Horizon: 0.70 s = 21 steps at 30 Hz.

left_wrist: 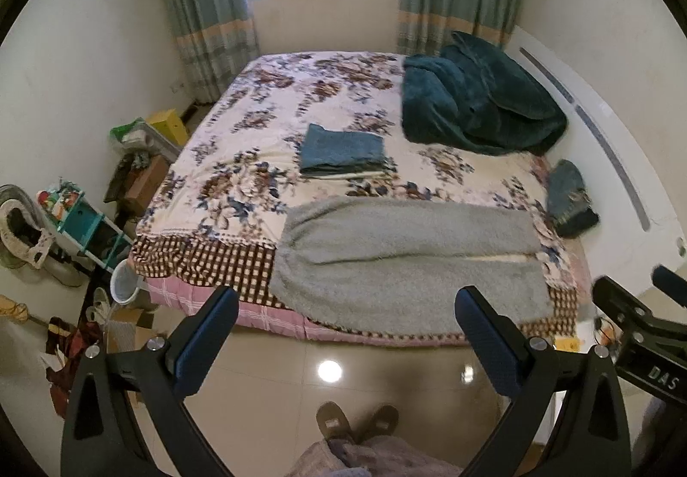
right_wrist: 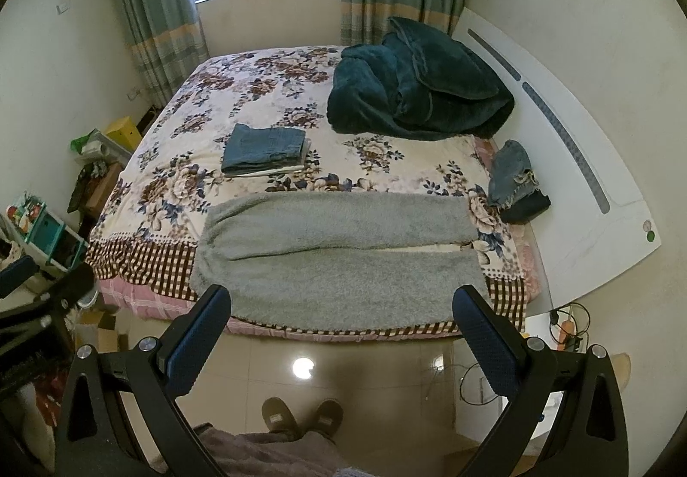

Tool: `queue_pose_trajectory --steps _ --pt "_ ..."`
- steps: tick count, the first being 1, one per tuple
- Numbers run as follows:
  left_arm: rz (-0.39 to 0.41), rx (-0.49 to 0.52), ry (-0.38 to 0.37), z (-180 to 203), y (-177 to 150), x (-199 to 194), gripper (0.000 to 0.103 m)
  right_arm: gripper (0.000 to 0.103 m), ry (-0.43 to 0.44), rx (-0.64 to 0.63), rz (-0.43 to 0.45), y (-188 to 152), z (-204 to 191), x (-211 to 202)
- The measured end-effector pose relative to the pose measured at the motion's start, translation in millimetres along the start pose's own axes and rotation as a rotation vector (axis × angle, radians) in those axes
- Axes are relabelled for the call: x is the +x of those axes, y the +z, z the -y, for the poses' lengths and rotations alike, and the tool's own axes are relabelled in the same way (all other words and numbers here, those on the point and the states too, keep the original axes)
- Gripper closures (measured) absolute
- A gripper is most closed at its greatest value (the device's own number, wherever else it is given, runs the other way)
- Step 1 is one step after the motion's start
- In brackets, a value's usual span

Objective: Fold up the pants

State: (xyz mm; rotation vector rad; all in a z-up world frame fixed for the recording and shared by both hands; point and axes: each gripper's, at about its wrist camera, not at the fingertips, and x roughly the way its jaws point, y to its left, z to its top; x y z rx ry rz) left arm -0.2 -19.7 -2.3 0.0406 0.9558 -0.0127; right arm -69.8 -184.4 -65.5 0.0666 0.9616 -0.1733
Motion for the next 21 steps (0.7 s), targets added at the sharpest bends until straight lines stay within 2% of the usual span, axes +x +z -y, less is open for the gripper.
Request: queue_pose_trajectory --steps 6,9,14,16,21 --pt "0.023 -0.065 0.104 4 19 50 0.000 0.000 -0.043 0.064 -0.021 15 34 77" --pt "-0.013 -0.090 0.133 6 31 91 0.000 0.000 -0.080 0.099 -0.049 30 48 121" --pt "-0.132 -0.128 0.158 9 56 179 0.000 0.000 -0.132 0.167 -0.115 65 81 212" --pt "-0.203 -0.156 0.156 8 67 224 0.000 0.000 -0.152 0.206 -0.145 81 94 256" --pt "-0.388 -0.271 0.182 -7 93 352 0.000 0.000 -0.154 0.353 -0.265 125 143 392"
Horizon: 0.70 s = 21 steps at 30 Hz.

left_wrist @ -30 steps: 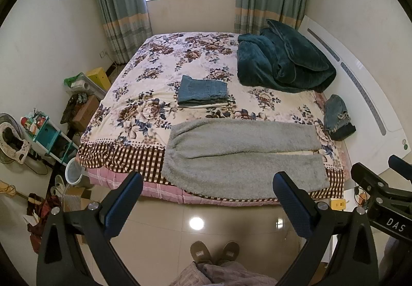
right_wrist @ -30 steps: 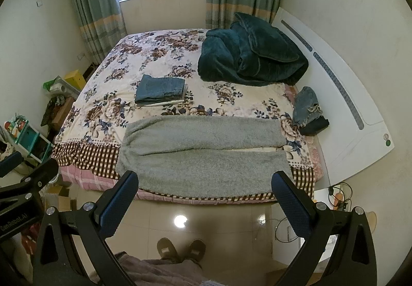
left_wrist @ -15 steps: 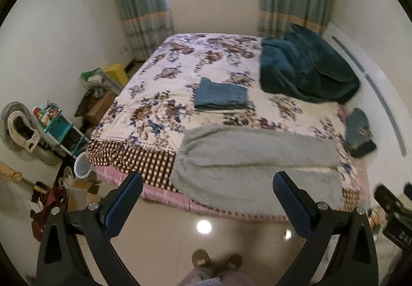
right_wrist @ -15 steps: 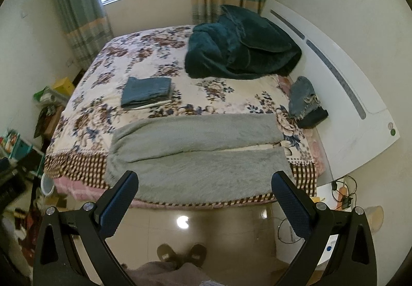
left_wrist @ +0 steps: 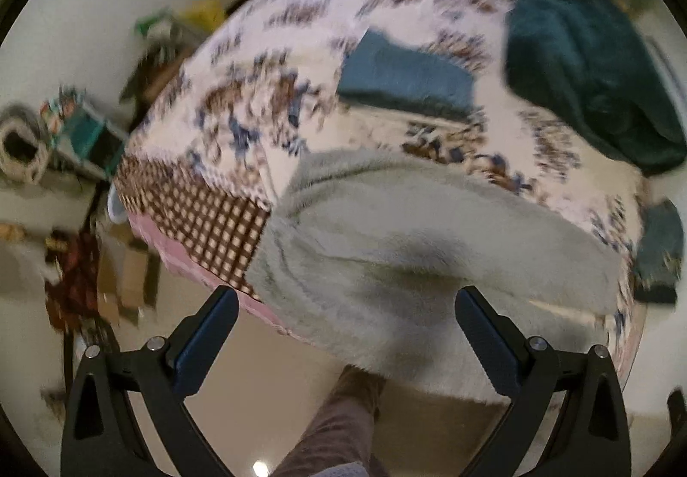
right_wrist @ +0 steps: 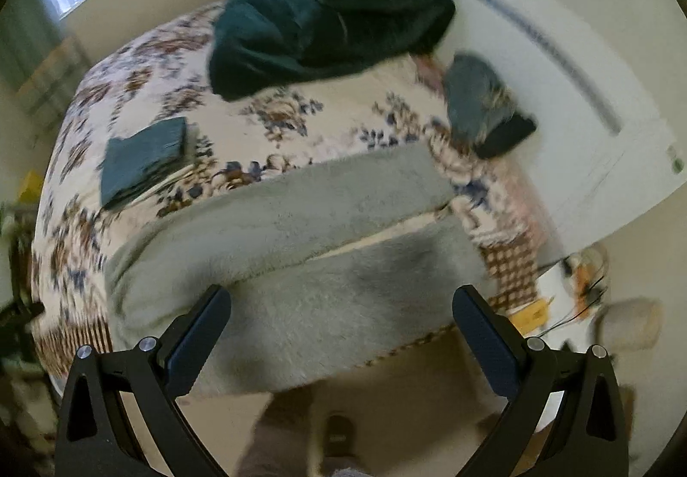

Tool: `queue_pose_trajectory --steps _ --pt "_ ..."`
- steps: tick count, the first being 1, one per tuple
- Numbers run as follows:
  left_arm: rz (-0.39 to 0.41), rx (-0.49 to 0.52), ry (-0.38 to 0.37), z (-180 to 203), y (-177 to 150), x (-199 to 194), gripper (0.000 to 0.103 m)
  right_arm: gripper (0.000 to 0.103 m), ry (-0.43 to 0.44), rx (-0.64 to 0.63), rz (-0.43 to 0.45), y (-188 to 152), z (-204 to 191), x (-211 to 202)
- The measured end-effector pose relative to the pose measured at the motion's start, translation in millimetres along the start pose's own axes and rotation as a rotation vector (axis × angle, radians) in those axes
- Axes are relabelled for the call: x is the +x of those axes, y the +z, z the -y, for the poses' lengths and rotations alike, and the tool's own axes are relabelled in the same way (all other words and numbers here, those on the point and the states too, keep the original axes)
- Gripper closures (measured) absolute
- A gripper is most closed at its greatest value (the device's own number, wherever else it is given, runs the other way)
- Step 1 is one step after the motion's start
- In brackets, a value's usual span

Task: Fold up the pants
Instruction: 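Lower both grippers onto the grey pants and grasp the waistband edge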

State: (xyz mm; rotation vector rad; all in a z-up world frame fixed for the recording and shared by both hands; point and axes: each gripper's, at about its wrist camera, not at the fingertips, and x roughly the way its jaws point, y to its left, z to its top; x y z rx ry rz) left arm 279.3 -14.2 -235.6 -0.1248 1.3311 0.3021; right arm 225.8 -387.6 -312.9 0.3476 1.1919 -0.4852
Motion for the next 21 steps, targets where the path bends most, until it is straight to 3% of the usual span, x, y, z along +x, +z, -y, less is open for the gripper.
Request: queue_pose_trajectory --steps 5,10,15,16,21 --pt "-0.207 -0.212 -0.023 3 75 120 0.000 0.000 -0.006 0.196 -0.172 91 3 150" --pt "-0.340 -0.362 -0.006 19 132 229 0.000 0.000 -0.032 0.364 -0.280 164 4 294" --pt "-0.418 -0.495 0.011 18 176 326 0.000 0.000 -0.118 0.395 -0.327 202 -3 411" --pt "-0.364 -0.529 -0.008 16 182 344 0.000 0.000 -0.142 0.398 -0.343 205 -2 429" --pt "-0.448 -0.665 -0.006 8 192 413 0.006 0.000 -0.162 0.429 -0.419 220 0 506"
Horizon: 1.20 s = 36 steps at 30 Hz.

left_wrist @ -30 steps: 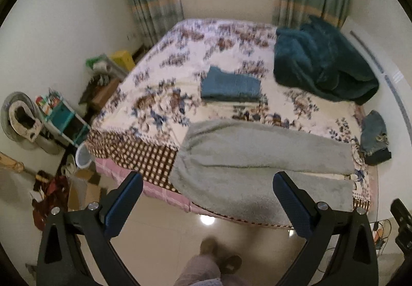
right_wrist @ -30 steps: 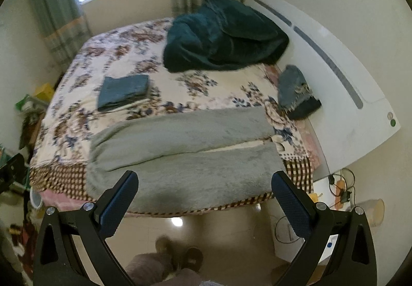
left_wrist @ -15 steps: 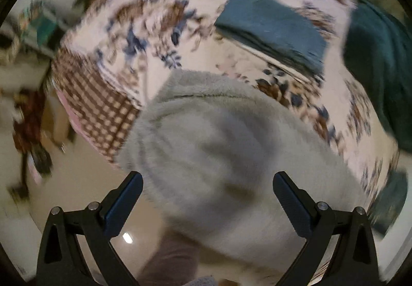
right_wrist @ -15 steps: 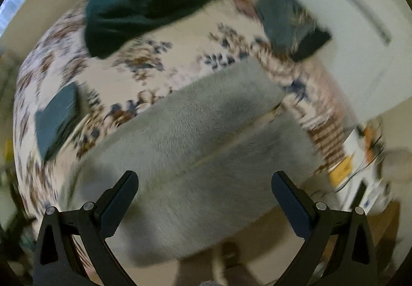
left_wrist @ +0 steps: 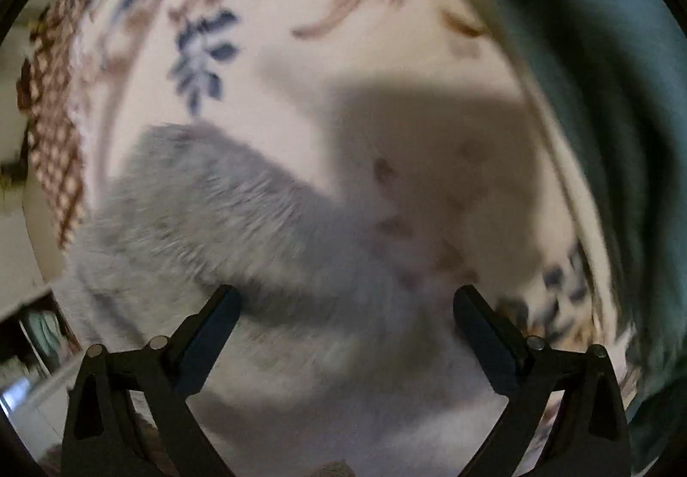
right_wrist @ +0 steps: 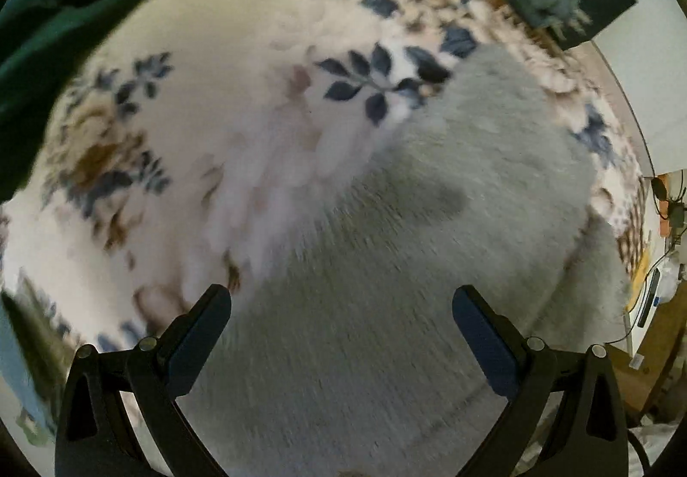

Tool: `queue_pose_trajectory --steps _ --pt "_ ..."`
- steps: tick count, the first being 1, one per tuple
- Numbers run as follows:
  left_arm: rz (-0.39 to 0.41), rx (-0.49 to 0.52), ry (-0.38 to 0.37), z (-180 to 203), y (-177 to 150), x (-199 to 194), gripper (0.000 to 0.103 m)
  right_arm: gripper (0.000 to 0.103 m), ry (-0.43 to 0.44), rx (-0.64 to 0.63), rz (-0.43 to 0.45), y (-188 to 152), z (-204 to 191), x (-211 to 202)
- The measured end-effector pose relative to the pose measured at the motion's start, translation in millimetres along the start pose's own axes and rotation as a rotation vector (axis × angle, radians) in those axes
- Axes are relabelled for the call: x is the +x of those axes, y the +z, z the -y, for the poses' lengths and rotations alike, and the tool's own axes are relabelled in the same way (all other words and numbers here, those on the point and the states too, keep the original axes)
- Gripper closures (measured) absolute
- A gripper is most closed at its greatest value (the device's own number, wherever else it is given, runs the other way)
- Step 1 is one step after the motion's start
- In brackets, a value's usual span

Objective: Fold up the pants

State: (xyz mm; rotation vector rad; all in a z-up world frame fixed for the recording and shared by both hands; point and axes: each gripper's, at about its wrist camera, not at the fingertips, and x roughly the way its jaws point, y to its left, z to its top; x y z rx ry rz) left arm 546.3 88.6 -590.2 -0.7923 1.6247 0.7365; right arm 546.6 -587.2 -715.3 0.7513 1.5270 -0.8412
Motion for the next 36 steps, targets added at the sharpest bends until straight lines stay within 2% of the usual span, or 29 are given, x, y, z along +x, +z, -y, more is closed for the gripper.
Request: queue_pose_trajectory --steps 2,3,4,5,6,7,8,10,12,16,20,25,26,29,31,34,36 --pt "-0.015 -0.020 0.001 0 3 13 0.031 0.001 -0.009 0.013 -0.033 9 -2 18" --pt "-0.006 -0.020 -0.001 -2 1 15 0.037 0.005 -0.010 0.018 -0.050 12 -5 25" --pt "0.023 -0.013 -0.009 -3 -1 13 0.057 0.010 -0.012 0.022 -0.066 14 -7 32" --pt "0.059 -0.002 -0.020 -5 -4 9 0.078 0.021 -0.012 0.027 -0.084 15 -8 38" --pt "0.090 0.004 -0.038 -9 -8 2 0.084 0.035 -0.010 0.026 -0.103 16 -10 45" --pt "0.108 0.002 -0.074 -14 -12 -3 0.090 0.044 -0.006 0.022 -0.122 15 -11 50" --pt "0.122 0.000 -0.103 -19 -16 -8 0.093 0.067 -0.011 0.023 -0.133 14 -11 53" --pt "0.155 0.011 -0.155 -29 -24 -18 0.095 0.091 0.033 0.057 -0.127 11 -3 52" --pt "0.183 0.024 -0.199 -39 -35 -30 0.096 0.094 0.079 0.059 -0.080 6 4 37" --pt "0.245 0.067 -0.284 -61 -63 -57 0.097 0.095 0.160 0.000 -0.005 -16 23 -6" --pt "0.284 0.097 -0.388 -103 -87 -81 0.097 0.096 0.256 -0.029 0.055 -50 68 -60" --pt "0.322 0.127 -0.488 -165 -143 -96 0.097 0.096 0.338 -0.025 0.101 -91 155 -112" --pt "0.324 0.132 -0.501 -184 -154 -100 0.097 0.096 0.346 -0.030 0.113 -105 182 -123" --pt "0.324 0.147 -0.504 -221 -178 -81 0.097 0.096 0.337 -0.055 0.126 -135 232 -131" --pt "0.319 0.151 -0.484 -247 -190 -65 0.097 0.096 0.316 -0.075 0.116 -163 266 -122" --pt "0.275 0.109 -0.439 -291 -207 -26 0.097 0.096 0.262 -0.104 0.080 -195 300 -96" --pt "0.242 0.069 -0.405 -314 -212 4 0.097 0.096 0.224 -0.109 0.022 -212 319 -65"
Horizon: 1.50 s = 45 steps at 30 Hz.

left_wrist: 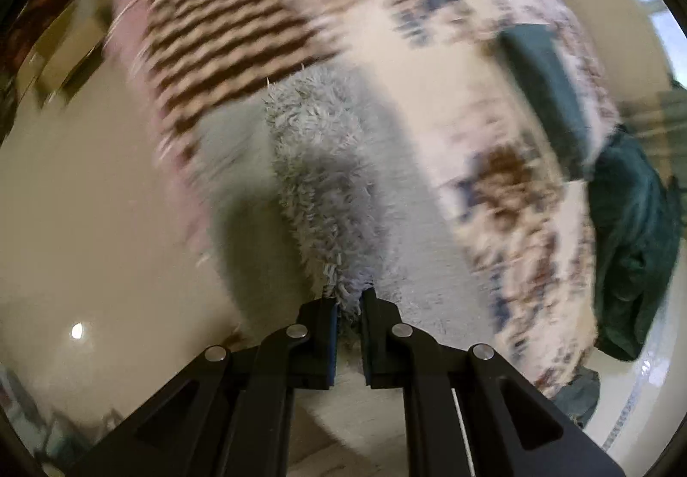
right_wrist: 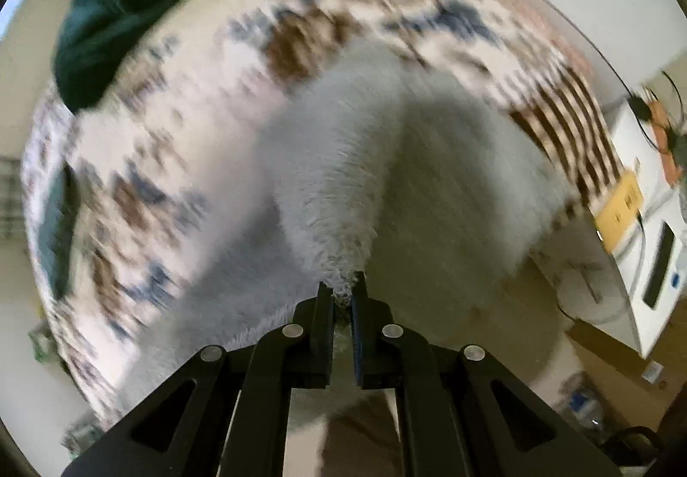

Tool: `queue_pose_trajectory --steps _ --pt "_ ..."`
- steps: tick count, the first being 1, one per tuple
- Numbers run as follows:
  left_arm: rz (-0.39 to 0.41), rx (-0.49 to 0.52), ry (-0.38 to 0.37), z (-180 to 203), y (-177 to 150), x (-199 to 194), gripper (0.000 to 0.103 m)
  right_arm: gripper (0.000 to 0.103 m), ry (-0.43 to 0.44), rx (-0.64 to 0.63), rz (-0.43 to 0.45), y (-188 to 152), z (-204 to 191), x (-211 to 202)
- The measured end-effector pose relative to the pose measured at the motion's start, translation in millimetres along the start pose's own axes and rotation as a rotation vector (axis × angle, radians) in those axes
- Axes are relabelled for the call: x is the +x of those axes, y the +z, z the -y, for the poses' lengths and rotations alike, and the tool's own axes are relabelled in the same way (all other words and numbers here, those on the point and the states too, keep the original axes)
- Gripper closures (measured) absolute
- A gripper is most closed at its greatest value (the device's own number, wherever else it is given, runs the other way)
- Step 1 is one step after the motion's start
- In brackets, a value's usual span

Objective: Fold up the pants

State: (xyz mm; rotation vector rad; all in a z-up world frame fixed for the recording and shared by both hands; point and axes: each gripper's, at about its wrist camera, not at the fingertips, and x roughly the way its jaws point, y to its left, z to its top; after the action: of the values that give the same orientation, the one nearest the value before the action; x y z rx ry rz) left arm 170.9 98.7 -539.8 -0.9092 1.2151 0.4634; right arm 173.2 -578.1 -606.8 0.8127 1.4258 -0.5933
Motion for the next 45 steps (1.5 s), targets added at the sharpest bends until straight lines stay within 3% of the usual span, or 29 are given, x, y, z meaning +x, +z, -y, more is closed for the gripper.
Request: queue_pose_trajectory --steps 3,8,10,12,14,15,17,19,21,22,23,26,29,31,32,33,37,42,43,45 --pt "-0.037 -0.035 0.048 -38 -14 31 0.097 0.097 -0.061 -0.005 -0.045 -22 24 38" --pt "-0.048 -0.014 0.118 -59 -21 72 0.096 0.096 -0.125 -0.061 -0.112 -34 43 83" --pt "-0.051 0.005 0.148 -57 -22 75 0.093 0.088 -0.117 -0.093 -0.148 -34 49 85" --pt "-0.028 0.015 0.164 -51 -26 64 0.093 0.045 -0.100 -0.102 -0.140 -33 53 71" --pt "0.002 0.051 0.166 -40 -29 51 0.091 0.035 -0.074 -0.124 -0.085 -30 52 48" --pt "0.029 0.082 0.177 -32 -32 42 0.090 0.035 -0.079 -0.153 -0.043 -28 50 33" --pt "0.097 0.147 0.219 -16 -35 27 0.076 0.034 -0.096 -0.210 0.031 -19 42 12" --pt "0.173 0.234 0.223 3 -39 15 0.072 0.030 -0.117 -0.273 0.086 -5 27 4" --pt "0.235 0.333 0.236 29 -49 10 0.047 0.030 -0.137 -0.319 0.137 7 -7 5" --pt "0.250 0.375 0.237 38 -55 12 0.023 0.030 -0.148 -0.364 0.156 18 -22 10" --pt "0.258 0.411 0.232 46 -60 14 0.019 0.030 -0.164 -0.396 0.168 21 -42 17" --pt "0.222 0.506 0.208 79 -75 30 0.019 0.030 -0.225 -0.504 0.191 44 -81 44" --pt "0.178 0.578 0.190 106 -102 52 0.019 0.030 -0.340 -0.600 0.205 50 -104 76" --pt "0.154 0.629 0.180 121 -118 64 0.019 0.043 -0.388 -0.603 0.225 52 -101 85" --pt "0.141 0.656 0.178 129 -126 69 0.019 0.075 -0.396 -0.584 0.249 54 -94 82" --pt "0.126 0.686 0.176 138 -134 75 0.019 0.090 -0.399 -0.547 0.279 53 -83 78" --pt "0.080 0.771 0.154 163 -162 88 0.019 0.091 -0.338 -0.275 0.351 62 -3 31" --pt "0.024 0.805 0.139 176 -187 101 0.019 0.090 -0.202 0.175 0.177 76 141 25" --pt "0.014 0.806 0.138 177 -191 103 0.019 0.087 -0.163 0.240 0.122 76 164 32" --pt "0.003 0.812 0.140 181 -197 108 0.019 0.062 -0.068 0.347 0.067 68 195 41"
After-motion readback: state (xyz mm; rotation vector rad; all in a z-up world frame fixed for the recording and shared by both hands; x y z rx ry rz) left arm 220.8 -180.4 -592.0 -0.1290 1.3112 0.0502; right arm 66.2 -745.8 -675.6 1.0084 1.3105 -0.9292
